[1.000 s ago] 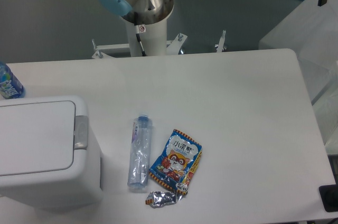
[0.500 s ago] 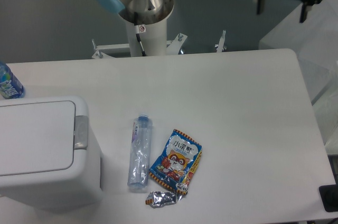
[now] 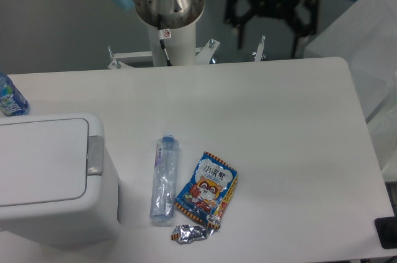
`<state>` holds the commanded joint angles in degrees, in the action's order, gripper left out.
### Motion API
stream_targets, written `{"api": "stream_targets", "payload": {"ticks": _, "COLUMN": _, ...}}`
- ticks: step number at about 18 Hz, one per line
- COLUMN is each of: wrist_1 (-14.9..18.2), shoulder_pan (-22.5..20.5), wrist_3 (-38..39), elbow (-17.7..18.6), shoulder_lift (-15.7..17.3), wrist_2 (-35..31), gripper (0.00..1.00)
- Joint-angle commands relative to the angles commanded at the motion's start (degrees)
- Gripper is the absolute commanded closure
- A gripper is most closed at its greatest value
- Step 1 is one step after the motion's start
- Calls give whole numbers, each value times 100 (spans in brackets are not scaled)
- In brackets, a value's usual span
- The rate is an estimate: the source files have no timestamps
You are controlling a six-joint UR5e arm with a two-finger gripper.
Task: Open the trash can
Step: 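Move the open gripper down toward the white trash can lid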
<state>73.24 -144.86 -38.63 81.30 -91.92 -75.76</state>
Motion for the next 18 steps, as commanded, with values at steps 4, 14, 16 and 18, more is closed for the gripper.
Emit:
{"api": "stream_targets", "payload": {"ticks": 4, "wrist_1": -836, "shoulder_pan": 545, "wrist_3": 1460, "elbow": 0, "shoulder_lift": -334, "wrist_2": -9, "gripper": 0}}
{"api": "stream_targets", "payload": {"ticks": 14, "wrist_1": -1022, "shoulder_pan": 1372, "wrist_3": 2385, "elbow": 9, "shoulder_lift": -800, "wrist_2": -9, "gripper": 0}}
{"api": "stream_targets", "payload": {"ticks": 16, "wrist_1": -1022, "shoulder_pan": 1434, "wrist_3": 2526, "elbow": 18, "shoulder_lift": -818, "wrist_2": -9, "gripper": 0}}
{"api": "stream_targets", "payload": {"ticks": 18, "wrist_1": -1022, "shoulder_pan": 1478, "wrist_3": 2684, "elbow": 9, "shoulder_lift": -836, "wrist_2": -9, "gripper": 0}}
